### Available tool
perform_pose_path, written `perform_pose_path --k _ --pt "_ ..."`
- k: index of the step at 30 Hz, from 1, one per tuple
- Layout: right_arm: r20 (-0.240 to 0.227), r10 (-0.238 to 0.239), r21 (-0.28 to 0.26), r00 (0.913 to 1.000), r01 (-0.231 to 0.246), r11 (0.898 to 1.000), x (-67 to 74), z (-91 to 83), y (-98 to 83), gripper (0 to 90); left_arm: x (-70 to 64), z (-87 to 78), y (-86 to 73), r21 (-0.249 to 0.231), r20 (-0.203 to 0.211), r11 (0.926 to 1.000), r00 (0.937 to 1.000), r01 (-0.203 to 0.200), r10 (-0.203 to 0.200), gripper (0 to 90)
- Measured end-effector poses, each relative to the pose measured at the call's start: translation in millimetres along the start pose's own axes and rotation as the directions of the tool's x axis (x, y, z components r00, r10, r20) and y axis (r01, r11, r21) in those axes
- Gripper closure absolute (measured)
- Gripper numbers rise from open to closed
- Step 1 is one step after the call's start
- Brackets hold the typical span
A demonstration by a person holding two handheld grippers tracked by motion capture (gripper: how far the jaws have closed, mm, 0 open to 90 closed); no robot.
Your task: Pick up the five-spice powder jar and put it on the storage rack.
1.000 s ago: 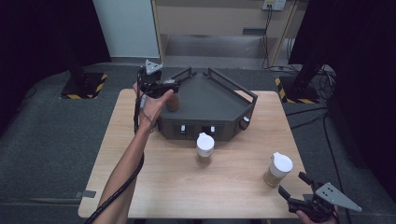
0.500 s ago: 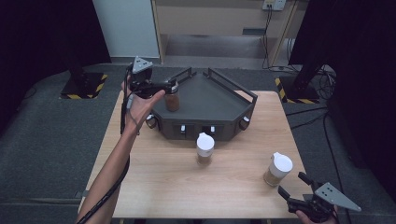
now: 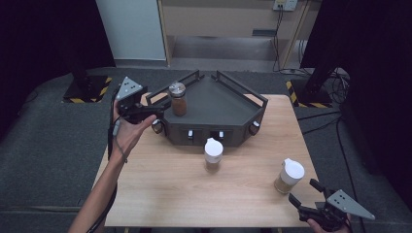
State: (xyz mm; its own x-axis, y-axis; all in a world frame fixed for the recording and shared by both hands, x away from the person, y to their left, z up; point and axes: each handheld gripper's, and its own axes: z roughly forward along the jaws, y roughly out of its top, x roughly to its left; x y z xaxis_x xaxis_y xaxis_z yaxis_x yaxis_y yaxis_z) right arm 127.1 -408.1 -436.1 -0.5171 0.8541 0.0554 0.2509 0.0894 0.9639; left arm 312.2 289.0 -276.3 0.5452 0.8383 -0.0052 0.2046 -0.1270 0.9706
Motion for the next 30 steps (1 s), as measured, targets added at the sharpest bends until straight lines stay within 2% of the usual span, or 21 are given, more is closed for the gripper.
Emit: perform_pose_path --k 2,3,5,7,11,16,20,26,30 --pt "0.000 0.000 0.001 1.0000 0.000 1.000 0.1 0.0 0.1 5.2 1.1 -4.0 -3.1 -0.002 0.005 1.0000 1.0000 0.000 0.000 2.4" --pt "0.001 0.000 0.001 1.0000 0.000 1.000 0.3 0.1 0.2 5.2 3.6 -11.6 -11.4 -0.019 0.027 0.9995 0.9993 0.027 -0.026 2.4" --pt "0.001 -0.001 0.001 1.0000 0.001 1.000 0.5 0.1 0.2 5.2 4.1 -15.2 -14.7 -0.024 0.036 0.9992 0.9989 0.030 -0.030 2.4" --pt "0.002 -0.003 0.001 1.0000 0.003 1.000 0.5 0.2 0.2 5.2 3.3 -26.5 -23.5 -0.039 0.050 0.9987 0.9983 0.032 -0.030 2.4" --pt "0.002 -0.001 0.002 1.0000 0.001 1.000 0.6 0.0 0.4 5.2 1.1 -38.9 -32.1 -0.046 0.056 0.9988 0.9983 0.019 -0.016 2.4" --pt "0.003 -0.002 0.003 1.0000 0.002 1.000 1.0 -0.1 0.6 5.2 -1.1 -57.5 -53.4 -0.066 0.075 0.9978 0.9972 0.010 -0.005 2.5" --pt "0.002 -0.003 0.003 1.0000 0.003 1.000 1.2 0.2 0.6 5.2 -4.3 -71.9 -71.5 -0.062 0.079 0.9979 0.9966 -0.019 0.024 2.5" --pt "0.003 -0.004 0.003 1.0000 0.004 1.000 1.5 0.3 0.8 5.2 -3.6 -91.3 -104.4 -0.088 0.114 0.9961 0.9935 0.010 0.001 2.4" --pt "0.004 -0.006 0.006 1.0000 0.006 1.000 1.7 0.5 1.1 5.2 -2.3 -98.8 -122.6 -0.088 0.126 0.9959 0.9920 0.022 -0.011 2.2"
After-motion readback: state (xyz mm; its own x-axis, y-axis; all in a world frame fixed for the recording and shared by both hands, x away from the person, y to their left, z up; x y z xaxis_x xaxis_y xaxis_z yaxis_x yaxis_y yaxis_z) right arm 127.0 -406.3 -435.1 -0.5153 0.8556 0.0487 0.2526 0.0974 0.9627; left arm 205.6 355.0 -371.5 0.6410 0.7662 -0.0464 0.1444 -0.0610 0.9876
